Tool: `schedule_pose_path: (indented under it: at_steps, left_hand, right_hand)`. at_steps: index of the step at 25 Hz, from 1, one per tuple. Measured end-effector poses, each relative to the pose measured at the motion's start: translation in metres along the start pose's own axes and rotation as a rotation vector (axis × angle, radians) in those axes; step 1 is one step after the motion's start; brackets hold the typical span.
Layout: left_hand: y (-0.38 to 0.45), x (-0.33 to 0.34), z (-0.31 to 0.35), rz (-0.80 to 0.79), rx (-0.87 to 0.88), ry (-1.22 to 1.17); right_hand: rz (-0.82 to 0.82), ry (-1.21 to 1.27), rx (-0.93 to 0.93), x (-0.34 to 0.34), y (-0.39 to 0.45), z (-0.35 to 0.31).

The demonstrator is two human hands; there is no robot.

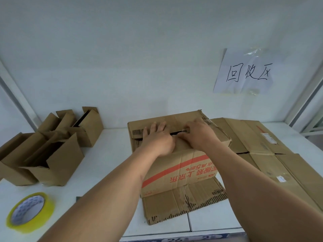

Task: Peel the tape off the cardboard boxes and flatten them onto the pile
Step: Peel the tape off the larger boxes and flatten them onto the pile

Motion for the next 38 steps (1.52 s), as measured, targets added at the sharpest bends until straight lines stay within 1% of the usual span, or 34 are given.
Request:
schedule_pose_path:
  at_steps: [3, 4, 5, 8, 9, 10, 11, 14, 16, 18, 20, 22, 24, 25, 27, 30, 31, 33, 34, 35, 37, 38]
  left_hand:
    - [-0.002, 0.005, -0.011, 0.028, 0.025, 0.014]
    - [-0.003, 0.004, -0.012, 0.038, 0.029, 0.011]
    - [-0.002, 0.004, -0.011, 0.041, 0.032, 0.005]
    - [-0.002, 0.005, -0.007, 0.007, 0.021, 0.021]
    - [-0.002, 0.004, -0.008, -0.002, 0.015, 0.031]
    - [-0.003, 0.003, -0.009, -0.003, 0.011, 0.044]
    - [-0.004, 0.002, -0.008, 0.0, 0.013, 0.057]
    - [-0.003, 0.002, 0.015, 0.011, 0.032, 0.065]
    - [-0.004, 0.005, 0.031, -0.008, 0.002, 0.077]
    - [-0.006, 0.008, 0.036, -0.052, -0.014, 0.088]
    - [-0.011, 0.007, 0.029, -0.068, 0.002, 0.119]
    - [-0.015, 0.003, 0.02, -0.081, 0.012, 0.138]
    - [-0.015, 0.001, 0.016, -0.128, 0.027, 0.146]
    - [-0.014, 0.001, 0.017, -0.151, 0.051, 0.161]
    - [-0.013, -0.001, 0.019, -0.179, 0.102, 0.176]
    - [-0.01, -0.001, 0.018, -0.192, 0.109, 0.178]
    - [-0.01, 0.0, 0.017, -0.193, 0.11, 0.173]
    - [-0.013, 0.001, 0.015, -0.188, 0.129, 0.17]
    - [-0.015, 0.0, 0.011, -0.186, 0.141, 0.172]
    - [-0.018, 0.0, 0.008, -0.189, 0.153, 0.172]
    - [-0.024, -0.003, 0.004, -0.213, 0.164, 0.168]
    - [-0.027, -0.004, 0.005, -0.216, 0.162, 0.165]
  right_hand:
    - [0.012, -0.112, -0.057, 0.002, 0.002, -0.008]
    - [0.05, -0.114, -0.062, 0.003, 0.0, -0.009]
    - [0.112, -0.075, -0.026, 0.002, -0.003, -0.006]
    - [0.319, 0.157, 0.263, -0.011, -0.007, 0.03]
    - [0.341, 0.174, 0.33, -0.015, -0.008, 0.043]
    - [0.32, 0.136, 0.354, -0.018, -0.009, 0.05]
    - [0.282, 0.087, 0.336, -0.017, -0.008, 0.05]
    - [0.263, -0.009, 0.167, -0.01, -0.01, 0.032]
    - [0.231, -0.069, 0.126, -0.006, -0.008, 0.023]
    - [0.192, -0.103, 0.14, -0.006, -0.004, 0.028]
    - [0.217, -0.05, 0.176, -0.011, -0.001, 0.04]
    - [0.273, 0.034, 0.284, -0.019, -0.003, 0.059]
    - [0.313, 0.109, 0.397, -0.023, -0.01, 0.078]
    - [0.301, 0.099, 0.402, -0.023, -0.014, 0.083]
    - [0.242, 0.05, 0.341, -0.02, -0.02, 0.084]
    - [0.093, 0.138, 0.337, -0.018, -0.021, 0.07]
    - [0.079, 0.125, 0.347, -0.016, -0.017, 0.066]
    - [0.13, 0.077, 0.358, -0.013, -0.012, 0.064]
    - [0.155, 0.115, 0.382, -0.012, -0.013, 0.067]
    - [0.189, 0.234, 0.427, -0.011, -0.017, 0.073]
    - [0.239, 0.572, 0.542, -0.008, -0.032, 0.092]
    - [0.271, 0.711, 0.572, -0.006, -0.043, 0.097]
Point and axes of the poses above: each hand's wrist, its own y-axis towards the middle knuckle, its own x-axis out of the palm, z = x × y, the point moved 2 cm from there along y, towards the middle knuckle, and after that the axes turned 5 degrees about -y, right-handed, at the moved point
